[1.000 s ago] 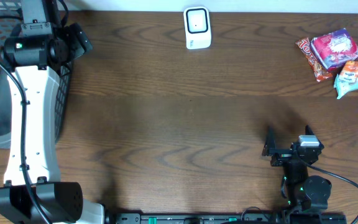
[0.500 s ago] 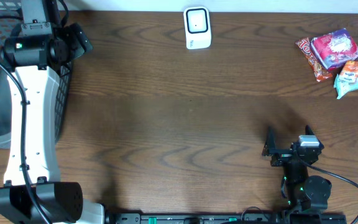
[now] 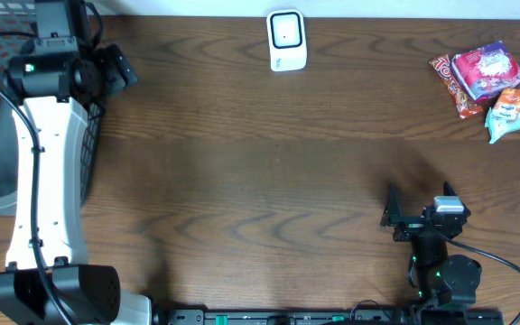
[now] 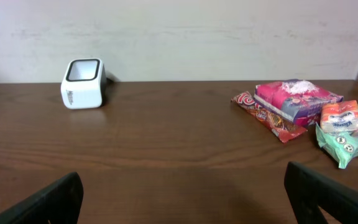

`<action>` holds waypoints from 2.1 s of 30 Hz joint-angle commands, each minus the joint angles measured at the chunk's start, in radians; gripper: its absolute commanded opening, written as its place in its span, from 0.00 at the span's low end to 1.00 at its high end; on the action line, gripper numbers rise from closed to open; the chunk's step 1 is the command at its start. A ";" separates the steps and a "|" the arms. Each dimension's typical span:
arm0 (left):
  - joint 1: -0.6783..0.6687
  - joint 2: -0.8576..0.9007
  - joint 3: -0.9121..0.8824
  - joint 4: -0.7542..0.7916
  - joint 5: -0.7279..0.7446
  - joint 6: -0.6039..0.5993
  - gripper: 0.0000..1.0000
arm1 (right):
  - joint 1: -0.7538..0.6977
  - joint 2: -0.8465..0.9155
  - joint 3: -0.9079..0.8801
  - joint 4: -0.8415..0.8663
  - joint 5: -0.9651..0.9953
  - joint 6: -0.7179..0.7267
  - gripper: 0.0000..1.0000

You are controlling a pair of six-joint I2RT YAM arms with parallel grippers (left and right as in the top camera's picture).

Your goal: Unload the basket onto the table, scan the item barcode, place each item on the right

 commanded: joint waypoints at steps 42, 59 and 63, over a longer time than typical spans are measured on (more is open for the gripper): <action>-0.130 -1.561 -1.659 1.079 0.052 0.333 0.98 | 0.010 -0.007 -0.005 -0.001 -0.002 0.018 0.99; -0.065 -1.649 -1.741 1.078 0.280 0.432 0.98 | 0.010 -0.007 -0.005 -0.001 -0.002 0.018 0.99; -0.065 -1.649 -1.741 0.952 0.264 0.409 0.98 | 0.010 -0.007 -0.005 -0.001 -0.002 0.018 0.99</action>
